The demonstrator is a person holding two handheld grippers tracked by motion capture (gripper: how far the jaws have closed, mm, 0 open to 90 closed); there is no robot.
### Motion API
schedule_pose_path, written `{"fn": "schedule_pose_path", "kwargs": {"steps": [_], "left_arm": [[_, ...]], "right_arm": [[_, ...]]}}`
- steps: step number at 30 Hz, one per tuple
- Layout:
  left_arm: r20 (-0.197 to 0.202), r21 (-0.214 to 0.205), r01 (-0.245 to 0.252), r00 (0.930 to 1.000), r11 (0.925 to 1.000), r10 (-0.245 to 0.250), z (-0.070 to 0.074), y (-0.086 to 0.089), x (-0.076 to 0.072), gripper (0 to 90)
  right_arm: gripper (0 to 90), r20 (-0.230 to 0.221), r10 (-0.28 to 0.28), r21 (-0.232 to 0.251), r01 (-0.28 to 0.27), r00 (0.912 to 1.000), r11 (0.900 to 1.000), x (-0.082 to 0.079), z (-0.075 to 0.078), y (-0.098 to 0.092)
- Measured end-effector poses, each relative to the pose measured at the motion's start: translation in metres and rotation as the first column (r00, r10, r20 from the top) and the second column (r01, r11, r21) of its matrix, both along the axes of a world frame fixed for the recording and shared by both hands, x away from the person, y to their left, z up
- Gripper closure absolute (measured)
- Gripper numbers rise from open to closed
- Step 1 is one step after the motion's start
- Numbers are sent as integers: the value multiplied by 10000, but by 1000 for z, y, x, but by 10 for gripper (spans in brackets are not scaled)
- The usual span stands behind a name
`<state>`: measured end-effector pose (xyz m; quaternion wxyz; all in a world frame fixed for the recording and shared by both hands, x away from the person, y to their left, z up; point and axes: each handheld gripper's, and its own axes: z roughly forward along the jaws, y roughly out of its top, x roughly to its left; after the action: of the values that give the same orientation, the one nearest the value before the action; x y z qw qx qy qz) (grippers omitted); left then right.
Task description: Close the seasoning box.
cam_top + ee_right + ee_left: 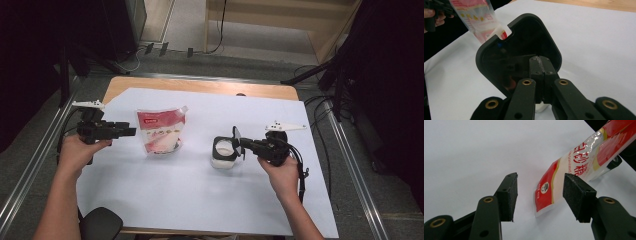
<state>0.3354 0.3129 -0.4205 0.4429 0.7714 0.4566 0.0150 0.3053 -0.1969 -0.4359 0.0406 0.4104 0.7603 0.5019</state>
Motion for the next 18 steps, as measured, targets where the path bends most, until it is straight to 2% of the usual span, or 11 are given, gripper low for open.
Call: {"fn": "schedule_pose_path", "kwargs": {"steps": [1, 7, 12, 18], "left_arm": [[-70, -79, 36, 10000, 10000, -36, 0, 0, 0, 467], [-49, 68, -43, 10000, 10000, 43, 0, 0, 0, 474], [-54, -77, -105, 9999, 9999, 105, 1, 2, 0, 475], [-83, -46, -6, 10000, 10000, 6, 0, 1, 0, 472]], "right_arm": [[900, -9, 60, 2, -60, 10000, 10000, 0, 0, 1], [900, 42, 216, -106, -216, 9998, 9997, -1, -1, 7], [900, -25, 235, -219, -236, 9997, 9995, -1, -3, 8], [900, -42, 438, -329, -439, 9990, 9985, -1, -5, 14]]}}
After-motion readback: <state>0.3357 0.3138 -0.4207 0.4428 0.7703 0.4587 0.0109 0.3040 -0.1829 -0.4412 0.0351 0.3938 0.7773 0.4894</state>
